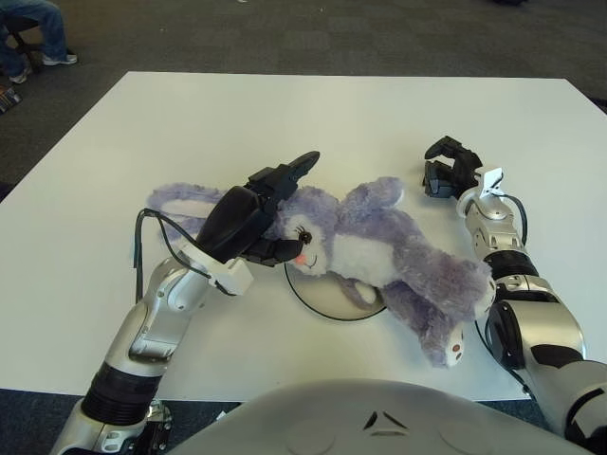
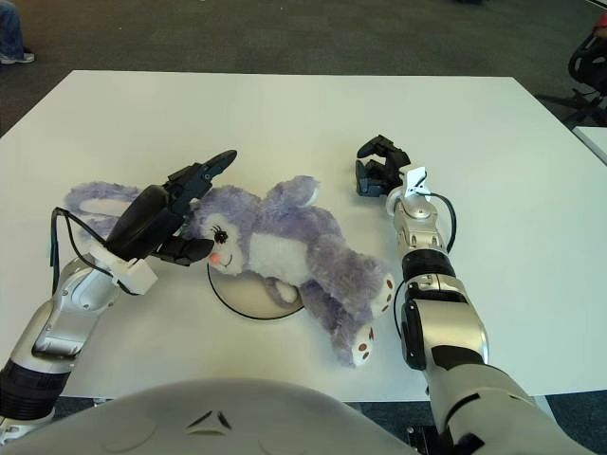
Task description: Put the doll into the plate.
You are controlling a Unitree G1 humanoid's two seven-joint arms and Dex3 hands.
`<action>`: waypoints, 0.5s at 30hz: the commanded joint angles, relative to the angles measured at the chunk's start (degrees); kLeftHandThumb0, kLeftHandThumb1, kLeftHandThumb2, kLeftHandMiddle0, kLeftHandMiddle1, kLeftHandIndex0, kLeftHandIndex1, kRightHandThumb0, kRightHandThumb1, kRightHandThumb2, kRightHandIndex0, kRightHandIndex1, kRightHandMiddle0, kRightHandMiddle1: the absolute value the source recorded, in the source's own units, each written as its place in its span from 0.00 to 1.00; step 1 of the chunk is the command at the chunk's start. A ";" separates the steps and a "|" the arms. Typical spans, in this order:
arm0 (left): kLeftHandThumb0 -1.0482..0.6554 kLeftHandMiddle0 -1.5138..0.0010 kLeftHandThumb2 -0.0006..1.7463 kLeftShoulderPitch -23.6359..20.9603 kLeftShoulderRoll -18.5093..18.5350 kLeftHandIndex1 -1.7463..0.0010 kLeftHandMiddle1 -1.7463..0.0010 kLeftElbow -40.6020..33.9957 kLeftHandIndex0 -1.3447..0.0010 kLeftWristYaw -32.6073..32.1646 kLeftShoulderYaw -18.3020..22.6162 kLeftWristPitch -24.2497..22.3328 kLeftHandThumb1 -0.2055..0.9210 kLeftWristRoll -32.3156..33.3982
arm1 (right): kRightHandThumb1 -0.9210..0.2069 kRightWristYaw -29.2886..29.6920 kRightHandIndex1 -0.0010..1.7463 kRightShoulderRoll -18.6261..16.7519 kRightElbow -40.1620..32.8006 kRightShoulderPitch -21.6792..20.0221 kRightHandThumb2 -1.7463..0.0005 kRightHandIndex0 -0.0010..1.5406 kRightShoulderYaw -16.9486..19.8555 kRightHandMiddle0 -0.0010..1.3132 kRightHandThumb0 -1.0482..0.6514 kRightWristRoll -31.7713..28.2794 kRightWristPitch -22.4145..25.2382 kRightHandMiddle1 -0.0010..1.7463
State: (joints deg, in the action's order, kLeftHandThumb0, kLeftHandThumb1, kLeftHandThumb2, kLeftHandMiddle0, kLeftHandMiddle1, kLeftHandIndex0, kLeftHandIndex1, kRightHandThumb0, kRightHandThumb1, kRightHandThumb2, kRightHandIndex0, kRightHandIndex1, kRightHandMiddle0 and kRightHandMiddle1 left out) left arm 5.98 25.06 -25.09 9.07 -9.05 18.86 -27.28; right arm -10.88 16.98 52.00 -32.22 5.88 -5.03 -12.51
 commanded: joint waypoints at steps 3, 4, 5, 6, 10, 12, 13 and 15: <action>0.00 0.76 0.49 -0.06 1.35 0.77 0.95 -2.98 1.00 3.41 1.29 -3.15 1.00 -1.65 | 0.62 -0.21 0.95 -0.56 2.82 3.09 0.20 0.46 -0.81 0.35 0.61 1.52 3.07 1.00; 0.00 0.77 0.50 0.00 1.34 0.77 0.95 -3.29 1.00 3.61 1.36 -3.47 1.00 -1.88 | 0.62 -0.23 0.94 -0.56 2.81 3.10 0.20 0.47 -0.80 0.35 0.61 1.51 3.04 1.00; 0.00 0.77 0.50 0.09 1.24 0.77 0.96 -3.57 1.00 3.69 1.43 -3.80 1.00 -2.06 | 0.62 -0.26 0.93 -0.56 2.79 3.11 0.21 0.47 -0.80 0.35 0.61 1.50 3.01 1.00; 0.00 0.77 0.51 0.16 1.15 0.76 0.96 -3.78 1.00 3.77 1.48 -4.05 1.00 -2.19 | 0.62 -0.28 0.92 -0.55 2.78 3.12 0.21 0.48 -0.79 0.35 0.61 1.49 2.99 1.00; 0.00 0.79 0.55 0.65 0.26 0.74 0.97 -4.29 1.00 2.68 1.81 -4.13 1.00 -2.80 | 0.61 -0.41 0.90 -0.52 2.91 3.10 0.22 0.48 -0.75 0.35 0.61 1.44 2.82 1.00; 0.00 0.80 0.57 0.49 -0.63 0.72 0.98 -3.47 1.00 0.04 2.19 -1.76 1.00 -2.99 | 0.61 -0.56 0.90 -0.55 3.04 3.02 0.22 0.48 -0.67 0.36 0.61 1.32 2.76 1.00; 0.00 0.79 0.58 0.37 -1.02 0.70 0.98 -3.06 1.00 -1.07 2.35 -0.71 1.00 -3.06 | 0.62 -0.61 0.92 -0.56 3.06 2.99 0.21 0.47 -0.64 0.36 0.61 1.27 2.76 1.00; 0.00 0.79 0.60 -0.27 -2.11 0.66 0.98 -1.85 1.00 -3.19 2.45 1.14 1.00 -2.86 | 0.62 -0.66 0.94 -0.59 3.08 2.96 0.20 0.46 -0.58 0.36 0.61 1.22 2.79 1.00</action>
State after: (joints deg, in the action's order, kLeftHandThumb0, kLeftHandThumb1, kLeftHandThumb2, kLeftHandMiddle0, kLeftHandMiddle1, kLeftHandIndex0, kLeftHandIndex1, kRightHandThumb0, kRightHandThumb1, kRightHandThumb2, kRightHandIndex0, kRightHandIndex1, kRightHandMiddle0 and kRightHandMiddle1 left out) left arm 6.45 24.25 -28.10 9.10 -7.33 17.32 -29.77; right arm -10.92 16.99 52.10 -32.26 5.98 -5.04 -12.54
